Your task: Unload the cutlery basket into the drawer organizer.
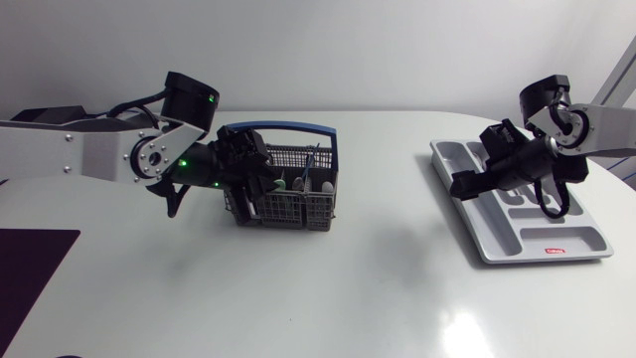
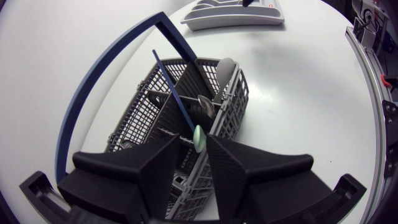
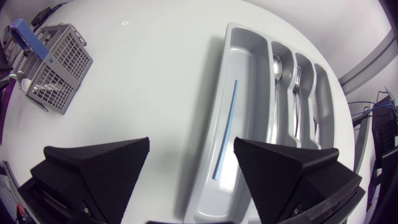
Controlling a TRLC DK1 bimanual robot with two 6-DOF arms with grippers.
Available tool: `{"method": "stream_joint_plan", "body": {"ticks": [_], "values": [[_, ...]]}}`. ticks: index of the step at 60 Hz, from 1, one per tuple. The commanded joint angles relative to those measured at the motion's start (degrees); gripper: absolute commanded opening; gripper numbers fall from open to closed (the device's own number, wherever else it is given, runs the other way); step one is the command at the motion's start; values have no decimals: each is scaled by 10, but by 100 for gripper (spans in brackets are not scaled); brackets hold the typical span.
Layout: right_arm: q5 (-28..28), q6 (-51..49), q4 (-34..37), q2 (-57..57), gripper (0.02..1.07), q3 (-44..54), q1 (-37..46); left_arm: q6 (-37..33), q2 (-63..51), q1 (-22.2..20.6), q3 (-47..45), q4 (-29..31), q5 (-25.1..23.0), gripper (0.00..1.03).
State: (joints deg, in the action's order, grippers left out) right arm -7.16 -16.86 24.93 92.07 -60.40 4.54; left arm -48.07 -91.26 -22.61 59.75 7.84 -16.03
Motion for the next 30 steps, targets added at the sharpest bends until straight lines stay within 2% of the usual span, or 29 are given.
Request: {"method": "stream_joint_plan", "body": {"ticks": [1, 5, 12, 30], "values": [[8, 11, -5, -7, 100, 23, -4, -15, -13, 2, -18, -9, -5, 24], [8, 11, -6, -8, 100, 27, -4, -15, -13, 0, -20, -16, -6, 19], [9, 10, -8, -12, 100, 32, -5, -18, -12, -2, -18, -16, -6, 4], [9, 9, -15, -18, 100, 49, -9, -19, 10, -4, -6, 8, -7, 4]]}}
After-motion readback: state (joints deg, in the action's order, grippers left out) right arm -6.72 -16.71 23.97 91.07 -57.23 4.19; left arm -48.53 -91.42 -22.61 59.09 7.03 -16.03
